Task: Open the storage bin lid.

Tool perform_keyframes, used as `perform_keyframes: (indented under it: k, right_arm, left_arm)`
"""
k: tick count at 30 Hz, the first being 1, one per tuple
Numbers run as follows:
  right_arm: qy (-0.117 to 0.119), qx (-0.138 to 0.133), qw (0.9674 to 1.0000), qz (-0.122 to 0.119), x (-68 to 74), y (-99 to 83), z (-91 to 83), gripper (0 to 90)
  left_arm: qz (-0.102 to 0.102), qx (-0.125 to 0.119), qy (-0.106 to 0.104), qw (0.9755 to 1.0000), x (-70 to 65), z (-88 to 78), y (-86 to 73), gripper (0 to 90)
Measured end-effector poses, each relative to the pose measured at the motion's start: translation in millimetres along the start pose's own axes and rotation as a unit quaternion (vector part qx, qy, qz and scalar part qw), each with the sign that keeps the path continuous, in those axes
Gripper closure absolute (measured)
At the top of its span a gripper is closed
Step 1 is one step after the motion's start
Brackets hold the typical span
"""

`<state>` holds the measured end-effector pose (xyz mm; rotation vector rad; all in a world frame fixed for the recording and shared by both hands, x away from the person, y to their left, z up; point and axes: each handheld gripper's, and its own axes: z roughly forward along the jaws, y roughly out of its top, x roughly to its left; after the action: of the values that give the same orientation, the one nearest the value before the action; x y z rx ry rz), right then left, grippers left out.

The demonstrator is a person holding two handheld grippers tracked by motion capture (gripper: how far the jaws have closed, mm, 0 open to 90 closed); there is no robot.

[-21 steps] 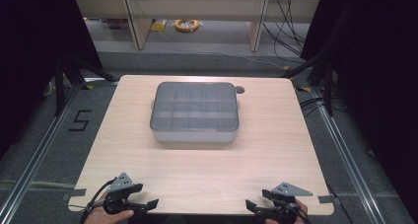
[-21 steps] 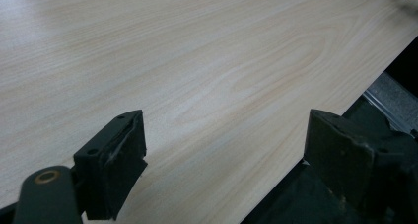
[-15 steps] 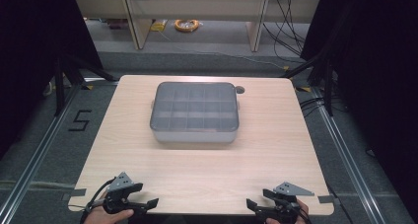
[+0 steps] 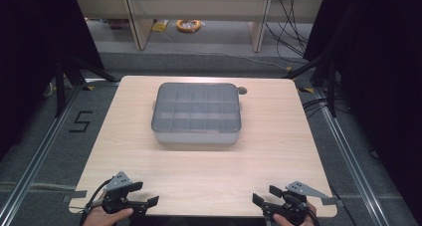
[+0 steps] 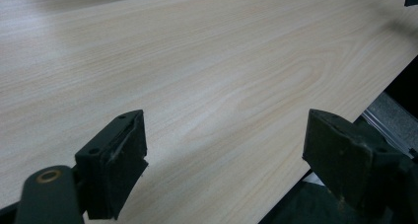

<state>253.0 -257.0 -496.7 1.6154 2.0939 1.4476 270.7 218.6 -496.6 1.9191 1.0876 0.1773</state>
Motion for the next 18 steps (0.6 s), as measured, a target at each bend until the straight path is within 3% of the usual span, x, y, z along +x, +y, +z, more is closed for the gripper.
perform_keyframes:
  k: [1,2,3,4,5,6,11,12,13,15,18]
  right_arm:
    - [-0.006,-0.004,0.9998,-0.019,-2.8,1.2,-1.6,19.5]
    - [-0.01,-0.004,0.9997,-0.021,-3.3,1.3,-1.3,19.6]
    - [-0.003,-0.005,1.0,0.004,0.1,0.8,-0.4,20.0]
    - [-0.009,-0.01,0.9997,-0.018,-2.6,2.0,-0.1,20.5]
    - [-0.008,-0.008,0.9999,-0.006,-0.2,2.7,0.1,20.5]
    - [-0.008,-0.017,0.9994,-0.029,-3.2,3.7,1.9,20.7]
    - [-0.004,-0.016,0.9995,-0.028,-1.7,7.6,6.6,21.5]
    - [0.002,-0.008,0.9999,-0.006,1.8,7.8,6.5,21.6]
    - [-0.005,-0.011,0.9996,-0.024,-3.4,11.1,10.6,22.0]
    - [0.011,-0.016,0.9998,0.006,-3.6,13.0,13.7,22.0]
    - [0.009,-0.016,0.9998,-0.012,-8.4,18.9,18.8,22.0]
  left_arm:
    - [0.0,0.0,0.0,1.0,0.0,0.0,0.0,16.2]
    - [-0.005,-0.003,-0.001,1.0,0.1,-0.1,0.7,16.2]
    - [-0.004,-0.004,0.001,1.0,0.5,-0.2,1.2,16.2]
    - [-0.004,-0.004,0.001,1.0,0.5,-0.2,1.2,16.2]
    - [-0.003,-0.004,0.001,1.0,1.2,-0.1,2.0,16.2]
    - [-0.003,-0.003,0.0,1.0,1.5,-0.3,3.0,16.2]
    - [-0.008,-0.019,0.007,0.9998,6.6,-1.1,9.7,16.2]
    - [-0.012,-0.019,0.007,0.9997,8.6,-0.2,10.6,16.2]
    - [-0.014,-0.015,0.005,0.9998,9.9,0.5,11.5,16.2]
    - [-0.024,-0.015,0.001,0.9996,11.0,3.2,13.0,16.0]
    - [-0.022,-0.025,0.006,0.9994,13.7,6.2,17.4,16.0]
